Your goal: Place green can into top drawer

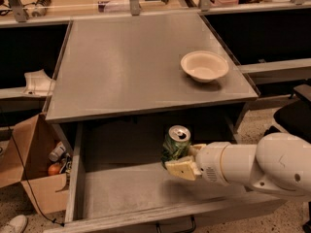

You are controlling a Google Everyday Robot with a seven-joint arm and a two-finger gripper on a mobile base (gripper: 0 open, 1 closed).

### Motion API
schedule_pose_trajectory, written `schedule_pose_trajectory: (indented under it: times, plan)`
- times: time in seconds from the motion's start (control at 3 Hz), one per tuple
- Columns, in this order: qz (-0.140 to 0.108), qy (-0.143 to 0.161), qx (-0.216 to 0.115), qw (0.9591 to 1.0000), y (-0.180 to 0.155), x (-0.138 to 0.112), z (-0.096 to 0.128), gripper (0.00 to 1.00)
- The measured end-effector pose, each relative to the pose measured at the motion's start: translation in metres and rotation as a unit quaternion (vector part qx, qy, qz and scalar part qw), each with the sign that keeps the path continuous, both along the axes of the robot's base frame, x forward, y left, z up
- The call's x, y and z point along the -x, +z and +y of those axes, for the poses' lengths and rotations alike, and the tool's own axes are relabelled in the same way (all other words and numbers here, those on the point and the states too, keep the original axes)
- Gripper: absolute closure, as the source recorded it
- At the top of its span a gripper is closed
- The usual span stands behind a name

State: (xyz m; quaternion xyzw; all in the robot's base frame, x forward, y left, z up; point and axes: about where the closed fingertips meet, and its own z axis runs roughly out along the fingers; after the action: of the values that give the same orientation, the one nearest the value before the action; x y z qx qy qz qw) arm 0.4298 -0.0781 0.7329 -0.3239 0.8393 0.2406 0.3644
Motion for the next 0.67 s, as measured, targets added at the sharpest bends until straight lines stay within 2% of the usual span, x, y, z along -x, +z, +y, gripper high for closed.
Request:
schedule_pose_trajectory:
  times: [0.33, 0.67]
  plan:
    - [0.016, -0.002, -0.013, 0.9998, -0.0309, -0.0047, 0.0167, 1.0]
    - [0.016, -0.002, -0.013, 0.9998, -0.031, -0.0047, 0.0167, 1.0]
